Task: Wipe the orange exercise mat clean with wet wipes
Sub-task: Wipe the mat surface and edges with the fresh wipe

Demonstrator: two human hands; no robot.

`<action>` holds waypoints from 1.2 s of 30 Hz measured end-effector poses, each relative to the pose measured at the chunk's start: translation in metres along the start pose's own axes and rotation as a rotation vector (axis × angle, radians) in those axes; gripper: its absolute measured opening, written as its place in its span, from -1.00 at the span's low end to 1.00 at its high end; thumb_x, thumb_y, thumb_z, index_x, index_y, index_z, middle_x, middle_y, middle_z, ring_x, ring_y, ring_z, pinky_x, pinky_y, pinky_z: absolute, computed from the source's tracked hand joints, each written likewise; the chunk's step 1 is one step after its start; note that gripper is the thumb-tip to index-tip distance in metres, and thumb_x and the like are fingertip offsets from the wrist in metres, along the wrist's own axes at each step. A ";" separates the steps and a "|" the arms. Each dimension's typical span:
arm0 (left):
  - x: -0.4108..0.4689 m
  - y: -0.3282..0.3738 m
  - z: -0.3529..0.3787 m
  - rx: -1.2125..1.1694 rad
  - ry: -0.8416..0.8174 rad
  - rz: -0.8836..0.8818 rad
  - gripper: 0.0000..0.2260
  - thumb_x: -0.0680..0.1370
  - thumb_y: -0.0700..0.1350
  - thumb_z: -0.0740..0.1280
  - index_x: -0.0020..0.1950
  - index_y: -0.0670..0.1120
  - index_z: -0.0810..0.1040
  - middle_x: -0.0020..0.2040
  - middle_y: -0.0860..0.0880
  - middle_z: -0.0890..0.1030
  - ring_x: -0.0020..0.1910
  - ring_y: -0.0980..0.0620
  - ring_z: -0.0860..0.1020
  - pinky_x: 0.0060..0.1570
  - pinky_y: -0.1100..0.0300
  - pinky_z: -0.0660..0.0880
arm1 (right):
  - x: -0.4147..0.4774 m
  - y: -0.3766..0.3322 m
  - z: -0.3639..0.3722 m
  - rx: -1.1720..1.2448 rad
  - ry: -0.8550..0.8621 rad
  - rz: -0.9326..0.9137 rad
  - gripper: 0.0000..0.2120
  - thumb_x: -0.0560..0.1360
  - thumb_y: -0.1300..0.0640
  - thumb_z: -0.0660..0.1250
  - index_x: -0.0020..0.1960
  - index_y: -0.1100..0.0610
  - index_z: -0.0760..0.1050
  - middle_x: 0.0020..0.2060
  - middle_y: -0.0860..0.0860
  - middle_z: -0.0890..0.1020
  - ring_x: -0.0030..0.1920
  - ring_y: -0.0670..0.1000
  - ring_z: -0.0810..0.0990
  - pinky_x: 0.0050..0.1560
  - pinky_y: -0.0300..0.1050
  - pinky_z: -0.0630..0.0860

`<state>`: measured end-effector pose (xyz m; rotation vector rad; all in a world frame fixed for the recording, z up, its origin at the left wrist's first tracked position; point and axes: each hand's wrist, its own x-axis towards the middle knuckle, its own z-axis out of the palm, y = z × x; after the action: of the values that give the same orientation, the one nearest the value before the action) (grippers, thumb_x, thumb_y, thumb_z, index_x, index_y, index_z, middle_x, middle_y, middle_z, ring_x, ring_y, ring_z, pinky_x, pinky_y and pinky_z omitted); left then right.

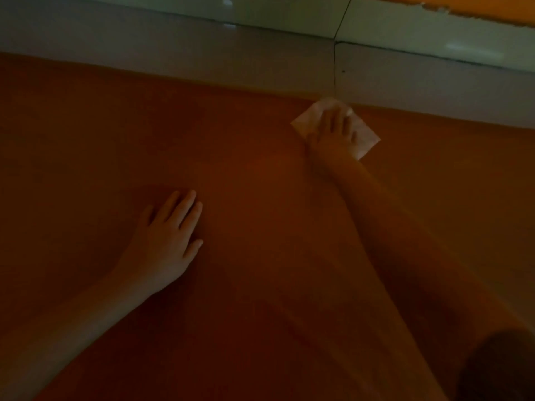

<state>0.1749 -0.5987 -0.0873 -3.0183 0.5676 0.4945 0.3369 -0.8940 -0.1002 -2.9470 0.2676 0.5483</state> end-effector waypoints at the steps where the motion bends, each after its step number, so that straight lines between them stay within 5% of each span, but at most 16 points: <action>1: 0.000 0.000 0.001 0.005 0.008 0.002 -0.41 0.48 0.07 0.30 0.42 -0.21 0.39 0.47 -0.20 0.32 0.41 -0.25 0.35 0.21 -0.32 0.39 | -0.012 -0.007 0.010 -0.023 0.020 -0.107 -0.42 0.66 -0.03 -0.08 0.56 0.10 -0.26 0.54 0.12 -0.24 0.53 0.19 -0.25 0.50 0.22 -0.16; 4: 0.001 0.001 0.002 0.014 0.024 0.007 -0.41 0.49 0.07 0.31 0.45 -0.20 0.36 0.48 -0.18 0.29 0.43 -0.24 0.31 0.25 -0.29 0.34 | -0.069 0.000 0.040 -0.085 0.005 -0.515 -0.44 0.65 -0.10 -0.15 0.55 0.01 -0.29 0.53 0.05 -0.26 0.53 0.12 -0.28 0.49 0.15 -0.25; 7: 0.001 0.000 0.003 0.035 0.013 0.006 -0.40 0.50 0.09 0.29 0.45 -0.20 0.36 0.48 -0.18 0.30 0.42 -0.23 0.32 0.25 -0.26 0.35 | -0.092 0.034 0.040 -0.163 -0.026 -0.674 -0.45 0.60 -0.20 -0.23 0.50 -0.08 -0.34 0.51 0.00 -0.29 0.52 0.05 -0.29 0.50 0.12 -0.27; 14: -0.001 0.004 0.002 -0.025 0.013 -0.038 -0.42 0.56 0.07 0.27 0.50 -0.17 0.27 0.53 -0.15 0.19 0.49 -0.19 0.20 0.34 -0.27 0.25 | -0.071 0.006 0.050 0.008 0.066 -0.141 -0.45 0.66 -0.07 -0.14 0.57 0.03 -0.24 0.54 0.11 -0.24 0.53 0.12 -0.27 0.51 0.21 -0.21; 20: -0.004 0.001 -0.004 -0.099 -0.128 -0.056 -0.33 0.60 0.19 0.11 0.54 -0.03 -0.18 0.53 0.03 -0.28 0.54 0.00 -0.23 0.50 -0.08 -0.12 | -0.150 0.017 0.078 -0.121 -0.025 -0.774 -0.46 0.61 -0.15 -0.18 0.53 -0.05 -0.25 0.53 0.01 -0.23 0.53 0.06 -0.27 0.50 0.11 -0.29; 22: -0.009 0.001 -0.005 -0.133 -0.135 -0.051 -0.32 0.60 0.19 0.12 0.54 -0.02 -0.19 0.50 0.06 -0.31 0.53 0.03 -0.25 0.49 -0.07 -0.14 | -0.135 0.046 0.071 -0.122 0.006 -0.689 -0.46 0.58 -0.17 -0.20 0.52 -0.08 -0.22 0.51 -0.02 -0.22 0.51 0.03 -0.26 0.51 0.12 -0.22; 27: -0.022 0.010 -0.007 -0.133 -0.195 -0.081 -0.33 0.62 0.17 0.10 0.57 -0.03 -0.17 0.50 0.06 -0.32 0.53 0.01 -0.26 0.50 -0.06 -0.14 | -0.132 0.062 0.063 0.125 0.102 0.006 -0.47 0.65 -0.10 -0.16 0.57 -0.02 -0.19 0.55 0.04 -0.20 0.53 0.07 -0.24 0.52 0.14 -0.19; 29: -0.025 0.014 -0.010 -0.133 -0.241 -0.086 -0.33 0.62 0.16 0.10 0.57 -0.04 -0.19 0.53 0.04 -0.32 0.53 0.00 -0.27 0.50 -0.07 -0.12 | -0.148 0.040 0.069 0.104 0.089 0.062 -0.47 0.66 -0.04 -0.14 0.57 0.03 -0.22 0.54 0.08 -0.22 0.53 0.11 -0.26 0.51 0.14 -0.23; 34: -0.039 0.023 -0.016 -0.022 -0.337 -0.085 -0.33 0.63 0.18 0.07 0.58 -0.04 -0.21 0.56 0.00 -0.31 0.55 -0.03 -0.24 0.51 -0.04 -0.09 | -0.217 0.007 0.093 -0.039 -0.093 -0.637 -0.46 0.60 -0.08 -0.17 0.54 -0.04 -0.22 0.54 0.01 -0.21 0.51 0.09 -0.34 0.48 0.17 -0.33; 36: -0.045 0.027 -0.019 -0.007 -0.365 -0.069 -0.33 0.63 0.18 0.07 0.58 -0.04 -0.21 0.56 -0.01 -0.31 0.55 -0.04 -0.24 0.53 -0.03 -0.10 | -0.222 0.027 0.089 -0.064 -0.104 -0.698 -0.47 0.61 -0.10 -0.16 0.54 -0.07 -0.22 0.53 -0.03 -0.22 0.52 0.06 -0.30 0.48 0.11 -0.35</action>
<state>0.1311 -0.6100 -0.0545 -2.8349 0.4338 1.0116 0.0968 -0.8726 -0.1035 -2.7806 -0.7684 0.5930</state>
